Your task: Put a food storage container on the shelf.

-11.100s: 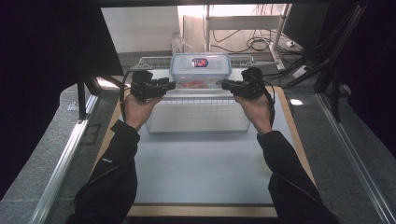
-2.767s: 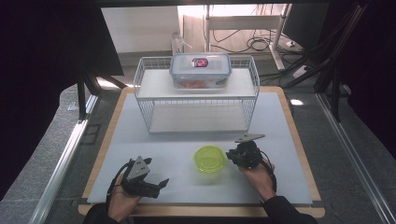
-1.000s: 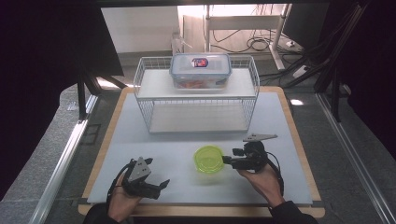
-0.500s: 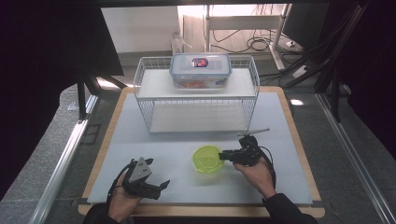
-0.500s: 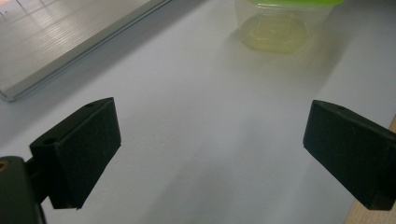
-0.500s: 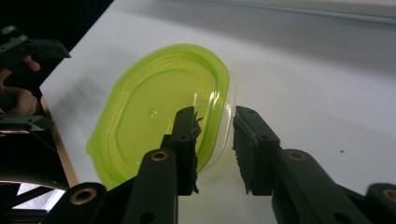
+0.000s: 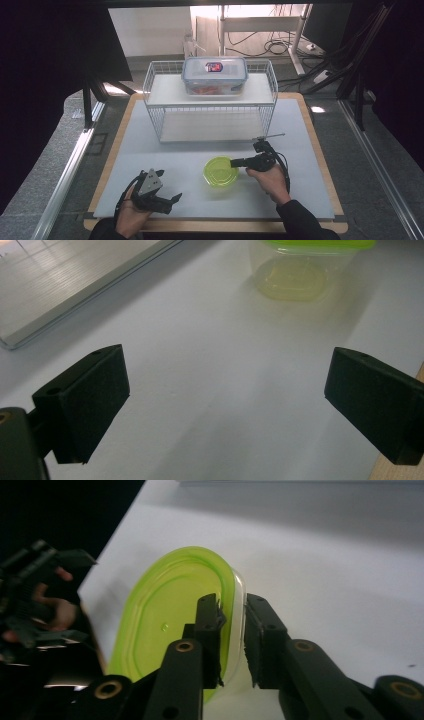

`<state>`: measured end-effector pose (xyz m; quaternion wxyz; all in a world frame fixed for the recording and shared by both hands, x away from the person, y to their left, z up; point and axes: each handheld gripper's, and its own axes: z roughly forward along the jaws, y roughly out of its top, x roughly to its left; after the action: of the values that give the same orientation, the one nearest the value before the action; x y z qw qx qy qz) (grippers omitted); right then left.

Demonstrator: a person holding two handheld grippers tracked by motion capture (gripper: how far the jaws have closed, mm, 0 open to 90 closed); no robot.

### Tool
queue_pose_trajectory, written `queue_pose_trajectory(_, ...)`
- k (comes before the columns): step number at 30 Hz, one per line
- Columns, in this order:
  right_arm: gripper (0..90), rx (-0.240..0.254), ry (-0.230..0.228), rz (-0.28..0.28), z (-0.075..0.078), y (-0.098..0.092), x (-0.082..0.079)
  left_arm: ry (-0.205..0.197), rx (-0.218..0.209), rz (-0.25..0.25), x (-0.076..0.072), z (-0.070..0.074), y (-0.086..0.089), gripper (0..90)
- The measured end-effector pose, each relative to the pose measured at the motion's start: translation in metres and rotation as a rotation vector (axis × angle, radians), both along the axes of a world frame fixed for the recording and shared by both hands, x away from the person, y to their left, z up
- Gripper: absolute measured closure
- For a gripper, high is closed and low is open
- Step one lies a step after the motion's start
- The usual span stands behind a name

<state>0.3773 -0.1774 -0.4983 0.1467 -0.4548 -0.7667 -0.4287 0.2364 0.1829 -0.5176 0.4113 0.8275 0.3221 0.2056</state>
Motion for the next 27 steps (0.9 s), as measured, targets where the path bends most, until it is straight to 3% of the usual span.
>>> queue_pose_trajectory(4,81.3,0.053,0.035,0.014,0.001,-0.001,-0.001,-0.003,0.001,-0.001,0.0,0.0,0.0,4.1)
queue_pose_trajectory(9,81.8,0.054,0.026,0.016,0.006,-0.001,-0.004,-0.005,0.0,-0.001,0.0,0.0,0.0,4.2)
queue_pose_trajectory(14,81.8,0.083,-0.001,0.01,0.017,-0.003,-0.006,-0.009,-0.003,0.004,-0.001,0.001,0.0,4.1)
queue_pose_trajectory(22,81.7,0.115,-0.053,0.0,0.046,-0.006,-0.006,-0.01,-0.008,0.009,-0.001,0.002,0.001,3.9)
queue_pose_trajectory(27,81.7,0.129,-0.063,-0.013,0.056,-0.009,-0.004,-0.01,-0.01,0.01,-0.001,0.002,0.001,3.9)
